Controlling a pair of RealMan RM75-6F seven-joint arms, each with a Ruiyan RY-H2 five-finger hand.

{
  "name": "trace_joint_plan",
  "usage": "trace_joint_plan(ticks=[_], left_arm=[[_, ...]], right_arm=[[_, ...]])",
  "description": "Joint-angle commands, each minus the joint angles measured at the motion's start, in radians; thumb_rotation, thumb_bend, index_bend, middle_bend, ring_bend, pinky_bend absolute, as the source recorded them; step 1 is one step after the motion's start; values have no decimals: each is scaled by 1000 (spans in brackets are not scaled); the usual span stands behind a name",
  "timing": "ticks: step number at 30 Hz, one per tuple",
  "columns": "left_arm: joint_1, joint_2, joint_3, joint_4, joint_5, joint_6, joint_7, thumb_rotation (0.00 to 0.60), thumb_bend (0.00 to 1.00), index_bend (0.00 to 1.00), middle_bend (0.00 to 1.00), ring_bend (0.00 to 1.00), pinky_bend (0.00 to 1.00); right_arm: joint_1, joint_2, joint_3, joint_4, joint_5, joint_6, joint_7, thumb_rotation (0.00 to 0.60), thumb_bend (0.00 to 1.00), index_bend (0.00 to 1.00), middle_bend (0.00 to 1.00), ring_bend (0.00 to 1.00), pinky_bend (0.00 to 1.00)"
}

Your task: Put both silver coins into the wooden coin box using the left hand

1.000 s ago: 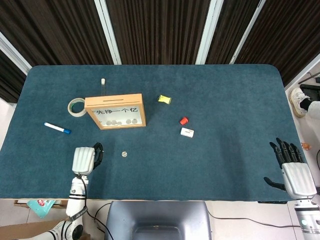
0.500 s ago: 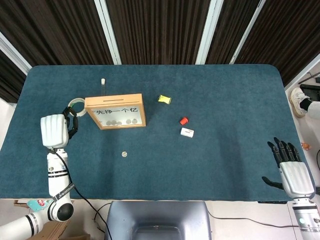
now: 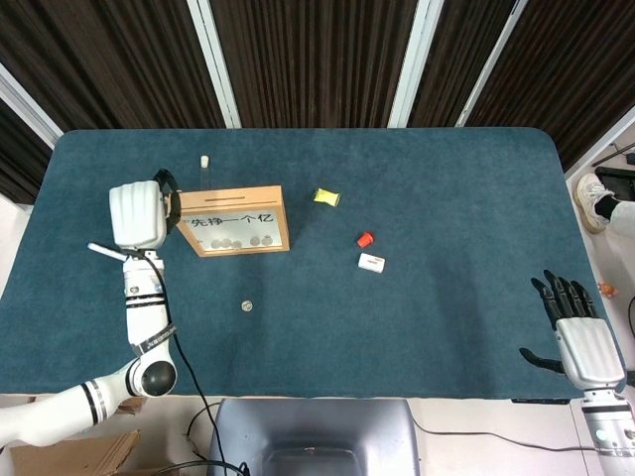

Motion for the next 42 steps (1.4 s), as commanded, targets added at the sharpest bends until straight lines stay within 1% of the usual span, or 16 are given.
trace_joint_plan(ticks=[1, 5, 10, 15, 20, 38, 42], left_arm=[[-36, -24, -1, 26, -32, -12, 7, 600, 457, 579, 1000, 1000, 1000], [-70, -38, -2, 56, -69, -17, 20, 600, 457, 581, 1000, 1000, 1000], [-87, -48, -2, 75, -91, -22, 30, 600, 458, 585, 1000, 1000, 1000], [-139, -90, 4, 117, -133, -19, 52, 600, 457, 585, 1000, 1000, 1000], [-169, -115, 36, 170, -122, -16, 48, 600, 456, 589, 1000, 1000, 1000], [-212, -154, 71, 226, -146, -16, 25, 600, 455, 588, 1000, 1000, 1000], [-216, -156, 75, 233, -150, -18, 21, 600, 454, 574, 1000, 1000, 1000]], right_arm=[[-1, 2, 5, 1, 11, -1, 4, 600, 170, 0, 0, 0, 0], [-1, 8, 4, 2, 10, -2, 16, 600, 170, 0, 0, 0, 0], [-1, 10, 5, 2, 14, -4, 21, 600, 170, 0, 0, 0, 0], [4, 14, 1, 2, 12, -17, 30, 600, 170, 0, 0, 0, 0], [4, 17, -2, 0, 7, -18, 38, 600, 170, 0, 0, 0, 0], [3, 30, -1, 3, 11, -18, 68, 600, 170, 0, 0, 0, 0], [2, 32, -2, 2, 10, -17, 71, 600, 170, 0, 0, 0, 0]])
